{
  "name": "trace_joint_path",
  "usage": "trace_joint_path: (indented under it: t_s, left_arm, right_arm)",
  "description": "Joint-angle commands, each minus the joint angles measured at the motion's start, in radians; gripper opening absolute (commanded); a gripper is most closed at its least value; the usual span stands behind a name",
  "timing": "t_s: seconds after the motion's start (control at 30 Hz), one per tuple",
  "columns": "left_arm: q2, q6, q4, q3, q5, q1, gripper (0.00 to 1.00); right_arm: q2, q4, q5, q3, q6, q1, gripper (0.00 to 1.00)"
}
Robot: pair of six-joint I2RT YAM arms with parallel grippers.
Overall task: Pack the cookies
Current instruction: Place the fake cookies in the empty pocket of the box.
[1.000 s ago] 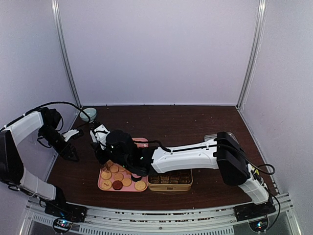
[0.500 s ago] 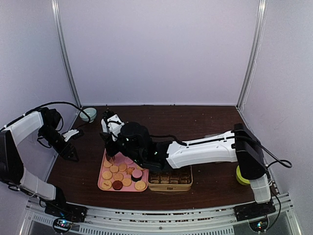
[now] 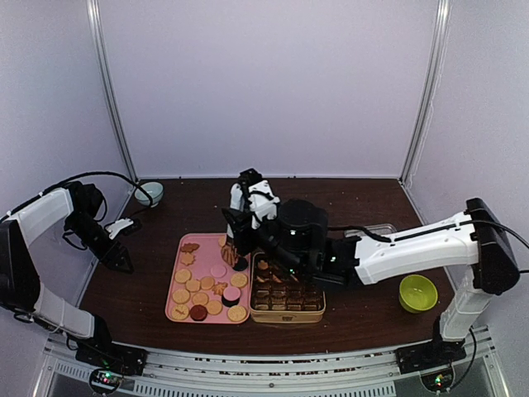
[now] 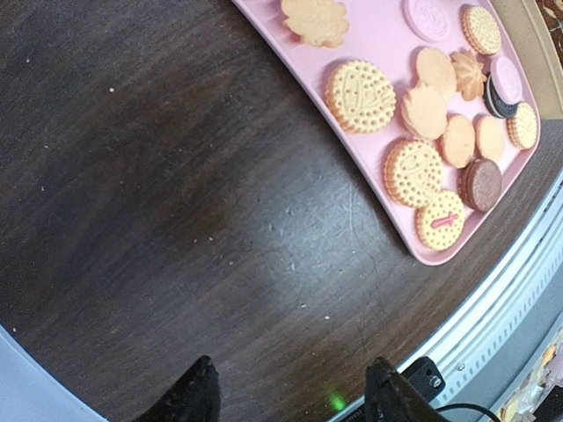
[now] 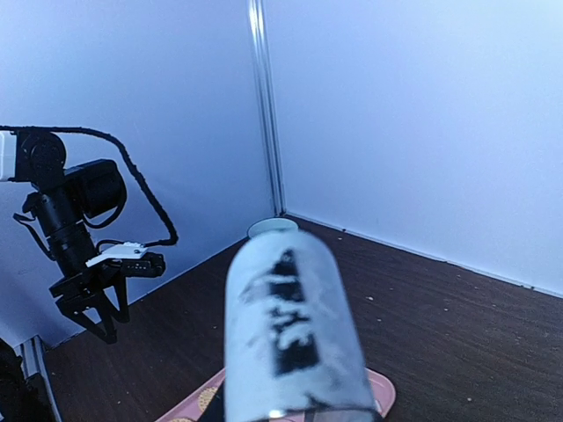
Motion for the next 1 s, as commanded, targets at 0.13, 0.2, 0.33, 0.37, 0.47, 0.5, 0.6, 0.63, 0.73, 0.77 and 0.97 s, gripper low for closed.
trace_joint_path:
  t_s: [0.13,0.2,0.33,0.37,0.47,0.5,0.6,0.63,0.73,0.77,0.97]
  left_arm:
    - [0.011,0.005,0.008,0.025,0.021,0.008,0.58]
    - [0.014,0.004,0.01,0.025,0.02,0.009,0.58]
    - [0.015,0.005,0.012,0.024,0.021,0.008,0.58]
    - [0.015,0.005,0.013,0.024,0.022,0.007,0.58]
    - [0.019,0.006,0.014,0.024,0.023,0.008,0.58]
    - [0.021,0.006,0.014,0.026,0.024,0.008,0.58]
    - [0.024,0.006,0.014,0.029,0.024,0.008,0.58]
    - [0.023,0.004,0.015,0.03,0.024,0.008,0.57]
    - [0.023,0.002,0.014,0.033,0.023,0.008,0.57]
    - [0.022,0.001,0.014,0.034,0.022,0.007,0.57]
    - [0.018,0.001,0.011,0.035,0.023,0.009,0.57]
  right_arm:
    - [-0.342,-0.017,0.239,-0.318,-0.019,-0.009,0.0]
    - [-0.403,-0.046,0.268,-0.369,-0.012,-0.008,0.0]
    - [-0.504,-0.131,0.314,-0.434,0.004,-0.009,0.0]
    - [-0.521,-0.147,0.323,-0.446,0.005,-0.01,0.0]
    - [-0.549,-0.183,0.355,-0.474,0.007,-0.008,0.0]
    - [-0.553,-0.193,0.359,-0.478,0.009,-0.01,0.0]
    - [-0.547,-0.205,0.36,-0.482,0.017,-0.009,0.0]
    - [-0.541,-0.205,0.36,-0.481,0.02,-0.009,0.0]
    - [-0.52,-0.202,0.359,-0.477,0.027,-0.009,0.0]
    - [-0.514,-0.202,0.356,-0.476,0.028,-0.009,0.0]
    - [-0.48,-0.2,0.357,-0.476,0.036,-0.009,0.0]
